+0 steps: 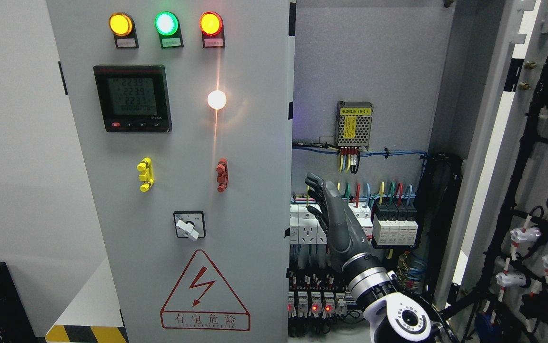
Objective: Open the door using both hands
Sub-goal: 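Move the right hand to the inner edge of the indicator-light door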
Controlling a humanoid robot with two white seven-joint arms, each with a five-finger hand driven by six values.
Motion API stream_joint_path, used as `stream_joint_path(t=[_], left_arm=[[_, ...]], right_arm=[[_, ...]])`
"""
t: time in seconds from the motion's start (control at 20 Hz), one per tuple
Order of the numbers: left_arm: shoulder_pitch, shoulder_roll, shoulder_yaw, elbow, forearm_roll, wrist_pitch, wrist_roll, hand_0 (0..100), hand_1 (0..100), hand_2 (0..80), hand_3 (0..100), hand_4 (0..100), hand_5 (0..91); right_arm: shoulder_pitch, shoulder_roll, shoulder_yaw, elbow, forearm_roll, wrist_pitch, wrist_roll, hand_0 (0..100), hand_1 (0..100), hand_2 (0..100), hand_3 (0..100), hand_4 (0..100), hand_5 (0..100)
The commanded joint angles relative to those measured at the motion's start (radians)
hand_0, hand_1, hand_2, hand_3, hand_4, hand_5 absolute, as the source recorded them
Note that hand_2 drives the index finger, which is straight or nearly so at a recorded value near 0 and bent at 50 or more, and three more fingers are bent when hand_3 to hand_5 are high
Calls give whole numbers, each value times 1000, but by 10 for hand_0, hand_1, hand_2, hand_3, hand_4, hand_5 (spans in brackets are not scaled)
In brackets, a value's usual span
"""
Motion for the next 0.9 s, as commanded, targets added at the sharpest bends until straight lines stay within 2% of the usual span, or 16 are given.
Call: stream_joint_path(t=[0.0,0.05,0.2,0.4,0.55,0.85], left_arm=[[-2,0,-1,-18,0,-1,0,0,0,0,0,0,0],[-1,0,-1,-18,0,-1,0,0,0,0,0,0,0],[-1,-4,-1,-18,0,-1,0,0,0,0,0,0,0],[-1,-9,-1,-18,0,-1,-2,0,0,0,0,0,0],[-1,-10,-2,-18,0,-2,-3,0,0,0,0,0,0],[-1,-10,-1,-16,0,-1,-3,0,0,0,0,0,0]], right_arm=[[-34,10,-7,110,-60,-2,2,0,0,0,0,0,0],[-34,7,-15,117,-72,-2,10,0,0,0,0,0,0],[-45,-4,-29,115,-78,-1,76,0,0,0,0,0,0],[-59,-4,-47,124,-87,-1,90,0,0,0,0,0,0],[-66,-3,-58,138,-132,1,174,0,0,0,0,0,0],[-91,-6,-93,170,-136,3,201,0,0,0,0,0,0]])
